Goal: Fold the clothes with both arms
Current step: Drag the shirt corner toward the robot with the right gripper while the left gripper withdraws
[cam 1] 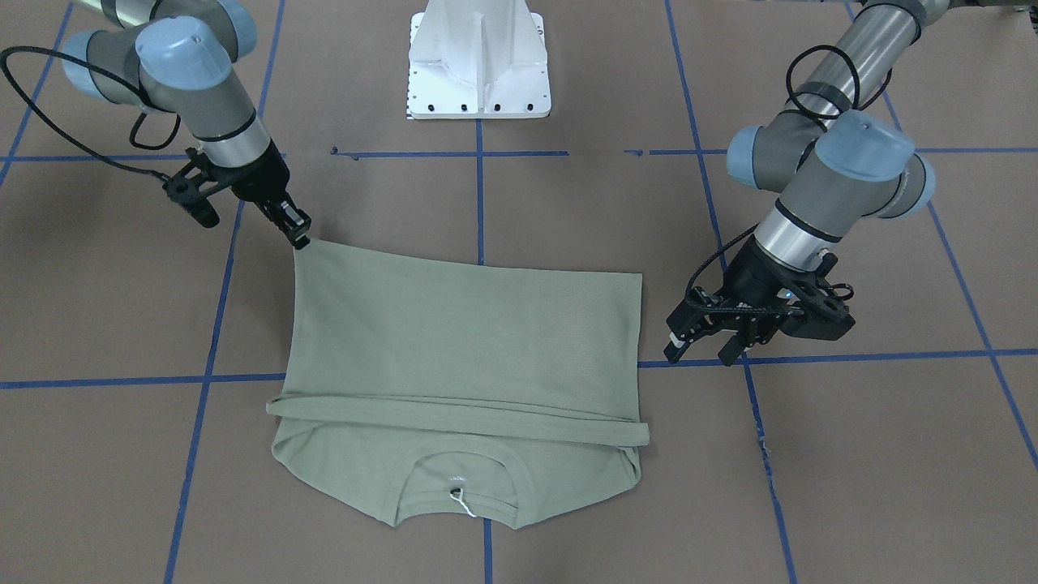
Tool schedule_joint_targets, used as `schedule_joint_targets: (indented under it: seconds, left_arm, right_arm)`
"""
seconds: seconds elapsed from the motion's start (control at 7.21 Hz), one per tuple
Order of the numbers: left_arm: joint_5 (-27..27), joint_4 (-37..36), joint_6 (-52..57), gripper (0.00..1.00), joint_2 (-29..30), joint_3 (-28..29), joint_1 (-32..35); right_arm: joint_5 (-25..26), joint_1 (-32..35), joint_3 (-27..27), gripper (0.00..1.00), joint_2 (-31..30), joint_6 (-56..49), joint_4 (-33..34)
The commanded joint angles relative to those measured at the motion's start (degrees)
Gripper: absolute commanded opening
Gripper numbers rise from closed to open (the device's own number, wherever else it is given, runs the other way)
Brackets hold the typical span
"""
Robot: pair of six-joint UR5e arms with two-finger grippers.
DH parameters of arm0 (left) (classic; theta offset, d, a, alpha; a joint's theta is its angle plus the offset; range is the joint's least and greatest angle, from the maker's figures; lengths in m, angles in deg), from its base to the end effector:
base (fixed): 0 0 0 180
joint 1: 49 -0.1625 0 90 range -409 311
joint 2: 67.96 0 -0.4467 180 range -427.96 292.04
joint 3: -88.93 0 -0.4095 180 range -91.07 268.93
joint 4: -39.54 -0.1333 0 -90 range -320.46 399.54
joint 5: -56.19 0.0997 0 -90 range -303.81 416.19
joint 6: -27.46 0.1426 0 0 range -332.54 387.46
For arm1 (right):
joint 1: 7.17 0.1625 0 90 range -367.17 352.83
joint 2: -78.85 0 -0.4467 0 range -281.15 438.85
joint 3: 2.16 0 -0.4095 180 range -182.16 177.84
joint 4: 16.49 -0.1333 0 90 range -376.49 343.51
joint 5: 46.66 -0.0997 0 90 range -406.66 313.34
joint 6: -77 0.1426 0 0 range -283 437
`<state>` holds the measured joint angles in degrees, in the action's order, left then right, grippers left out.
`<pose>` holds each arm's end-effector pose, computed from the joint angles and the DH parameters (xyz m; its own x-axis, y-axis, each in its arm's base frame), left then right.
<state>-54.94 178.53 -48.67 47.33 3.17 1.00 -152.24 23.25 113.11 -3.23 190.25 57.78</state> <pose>0.4078 -0.6134 0.3710 0.3321 -0.0479 -0.9420 0.4297 0.8968 0.1059 -0.4463 -0.3722 0.3959 0.3970 0.6741 0.6229 -0.5114 0.7260 -0.4597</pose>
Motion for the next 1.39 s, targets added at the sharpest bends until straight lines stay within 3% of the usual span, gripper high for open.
schedule_joint_targets:
  seconds: [0.0,0.14,0.56,0.69,0.97,1.25]
  left_arm:
    - [-0.3,0.0,-3.2,0.99,-4.2,-6.5,-0.9]
    - [-0.4,-0.1,-6.7,0.99,-4.8,-9.3,-3.0]
    - [-0.1,-1.7,-11.7,0.99,-5.2,-12.9,-7.6]
    - [-0.4,-1.7,-11.8,0.99,-5.2,-13.5,-8.9]
    - [0.1,-12.1,-13.1,0.99,-4.9,-17.5,-12.4]
    - [0.1,-13.6,-17.4,0.99,-5.6,-19.3,-15.0]
  right_arm:
    - [-5.0,-7.3,12.9,0.00,-4.5,1.4,13.1]
    - [-7.8,-13.0,13.1,0.00,-4.9,1.9,15.7]
    - [-7.2,-25.3,15.6,0.00,-10.4,4.3,15.7]
    - [-6.6,-26.2,15.7,0.99,-10.1,5.1,15.8]
    - [-5.4,-24.8,15.9,1.00,-9.9,5.7,15.7]
    - [-4.2,-12.2,15.3,1.00,-6.0,5.0,15.6]
